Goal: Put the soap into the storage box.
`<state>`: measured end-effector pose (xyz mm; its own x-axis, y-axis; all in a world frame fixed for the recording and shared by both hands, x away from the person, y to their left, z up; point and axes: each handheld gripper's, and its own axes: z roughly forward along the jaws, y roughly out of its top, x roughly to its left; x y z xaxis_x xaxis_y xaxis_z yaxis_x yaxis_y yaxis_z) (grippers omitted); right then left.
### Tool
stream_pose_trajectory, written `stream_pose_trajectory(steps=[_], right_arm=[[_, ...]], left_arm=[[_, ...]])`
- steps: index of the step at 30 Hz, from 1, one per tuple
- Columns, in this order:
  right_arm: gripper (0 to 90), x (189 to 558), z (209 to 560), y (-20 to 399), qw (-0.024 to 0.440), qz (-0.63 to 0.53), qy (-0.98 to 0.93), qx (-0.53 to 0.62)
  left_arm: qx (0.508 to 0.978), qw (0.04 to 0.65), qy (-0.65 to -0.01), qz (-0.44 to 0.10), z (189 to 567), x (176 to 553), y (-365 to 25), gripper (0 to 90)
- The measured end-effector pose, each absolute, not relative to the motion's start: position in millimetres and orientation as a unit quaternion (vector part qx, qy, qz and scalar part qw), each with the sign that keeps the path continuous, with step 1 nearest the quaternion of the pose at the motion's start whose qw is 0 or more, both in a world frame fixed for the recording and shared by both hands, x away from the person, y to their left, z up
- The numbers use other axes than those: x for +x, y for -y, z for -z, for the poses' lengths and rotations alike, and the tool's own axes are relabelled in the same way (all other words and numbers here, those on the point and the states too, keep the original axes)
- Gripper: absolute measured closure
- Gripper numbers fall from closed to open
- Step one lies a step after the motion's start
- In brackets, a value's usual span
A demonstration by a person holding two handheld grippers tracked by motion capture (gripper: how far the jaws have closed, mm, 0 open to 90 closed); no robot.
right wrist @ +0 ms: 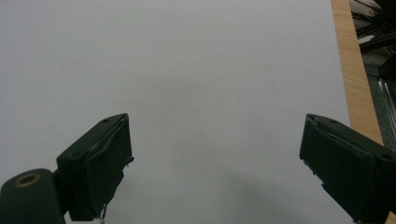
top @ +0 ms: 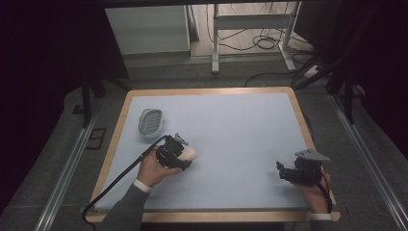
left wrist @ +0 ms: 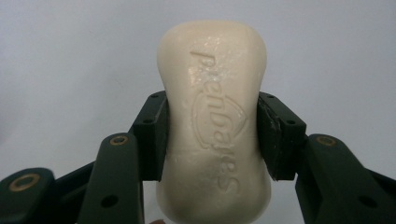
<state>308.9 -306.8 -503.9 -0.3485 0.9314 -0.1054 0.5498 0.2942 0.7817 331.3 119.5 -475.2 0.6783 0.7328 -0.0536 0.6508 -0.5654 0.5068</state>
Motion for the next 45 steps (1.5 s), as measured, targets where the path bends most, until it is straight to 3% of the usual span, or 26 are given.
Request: stream_pose_trajectory(steps=[45], right_arm=[[8.9, 310, 507, 310, 0.285, -0.327, -0.751, 0.498]], left_arm=[[0.875, 0.259, -0.395, -0.103, 443, 358, -136, 49.6]])
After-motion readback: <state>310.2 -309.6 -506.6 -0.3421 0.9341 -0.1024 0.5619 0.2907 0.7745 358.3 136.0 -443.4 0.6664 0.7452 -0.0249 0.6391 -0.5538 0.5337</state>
